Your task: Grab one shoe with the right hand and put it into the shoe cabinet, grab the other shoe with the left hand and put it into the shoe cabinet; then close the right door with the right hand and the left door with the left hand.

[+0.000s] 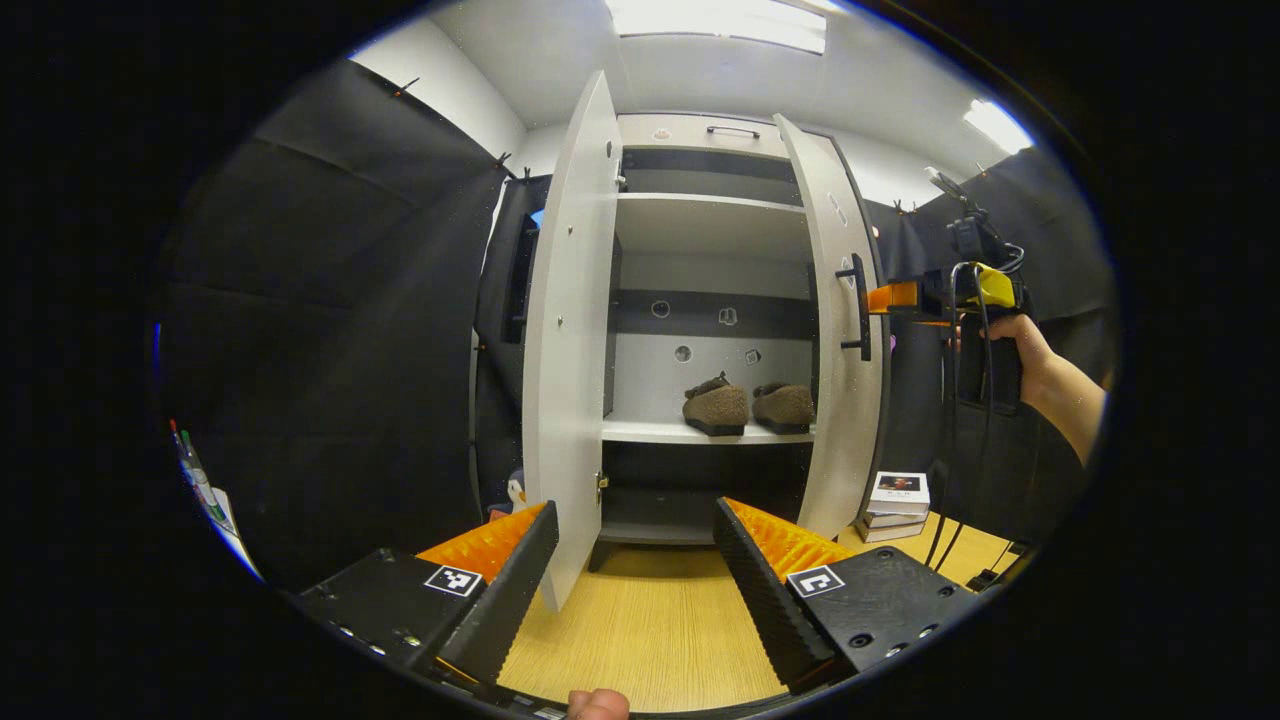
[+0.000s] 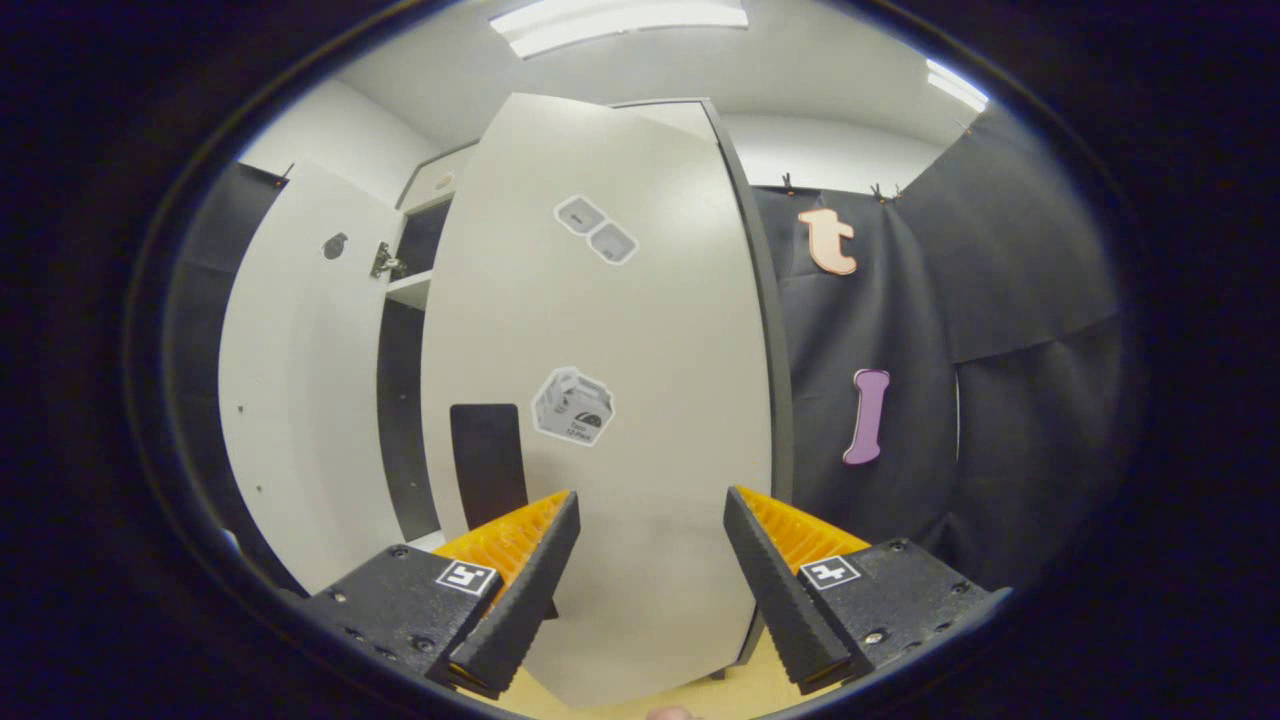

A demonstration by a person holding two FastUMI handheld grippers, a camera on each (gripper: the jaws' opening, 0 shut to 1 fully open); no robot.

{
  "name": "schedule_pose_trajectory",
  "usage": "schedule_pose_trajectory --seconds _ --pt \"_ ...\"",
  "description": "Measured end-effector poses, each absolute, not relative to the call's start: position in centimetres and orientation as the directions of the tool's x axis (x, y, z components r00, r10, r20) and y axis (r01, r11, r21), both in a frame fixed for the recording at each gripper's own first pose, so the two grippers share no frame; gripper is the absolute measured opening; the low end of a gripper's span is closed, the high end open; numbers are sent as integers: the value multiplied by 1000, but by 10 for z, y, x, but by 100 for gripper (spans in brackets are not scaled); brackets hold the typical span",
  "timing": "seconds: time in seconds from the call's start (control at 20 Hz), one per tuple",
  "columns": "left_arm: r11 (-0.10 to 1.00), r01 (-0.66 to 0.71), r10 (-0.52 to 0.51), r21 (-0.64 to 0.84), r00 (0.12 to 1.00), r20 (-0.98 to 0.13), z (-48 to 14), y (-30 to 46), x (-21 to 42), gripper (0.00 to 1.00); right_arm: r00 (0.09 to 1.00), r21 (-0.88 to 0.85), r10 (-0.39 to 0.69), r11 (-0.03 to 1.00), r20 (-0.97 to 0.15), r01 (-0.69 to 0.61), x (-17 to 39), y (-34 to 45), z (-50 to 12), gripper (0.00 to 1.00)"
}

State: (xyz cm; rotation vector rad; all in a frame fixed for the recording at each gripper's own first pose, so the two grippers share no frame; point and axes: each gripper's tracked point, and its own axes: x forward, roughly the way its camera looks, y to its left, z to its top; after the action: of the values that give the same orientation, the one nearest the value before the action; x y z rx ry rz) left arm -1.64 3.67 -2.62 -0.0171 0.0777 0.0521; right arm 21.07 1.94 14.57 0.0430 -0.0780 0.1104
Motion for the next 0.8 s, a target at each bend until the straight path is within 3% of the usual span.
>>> schedule_pose_trajectory --seconds 0.35,0.4,0.55,0.6,0.7,0.8 --pt "999 -23 21 -22 997 -69 -25 28 -14 95 987 14 105 994 118 -107 148 16 139 97" --pt "1000 -11 9 -21 997 -77 -29 23 -15 99 986 22 112 993 120 -115 136 18 130 94" --pt "1000 18 -20 -24 995 -101 -37 13 -15 90 991 25 101 994 90 -103 108 17 97 96" --pt "999 31 -34 -28 994 -102 -38 8 -14 94 992 19 94 995 80 -95 98 17 86 97" --pt "998 52 -54 -25 993 -105 -39 0 -14 90 995 9 70 997 65 -71 79 17 61 97" --pt "997 68 -70 -23 992 -110 -41 -5 -14 95 997 -10 30 1000 67 -29 60 17 39 97"
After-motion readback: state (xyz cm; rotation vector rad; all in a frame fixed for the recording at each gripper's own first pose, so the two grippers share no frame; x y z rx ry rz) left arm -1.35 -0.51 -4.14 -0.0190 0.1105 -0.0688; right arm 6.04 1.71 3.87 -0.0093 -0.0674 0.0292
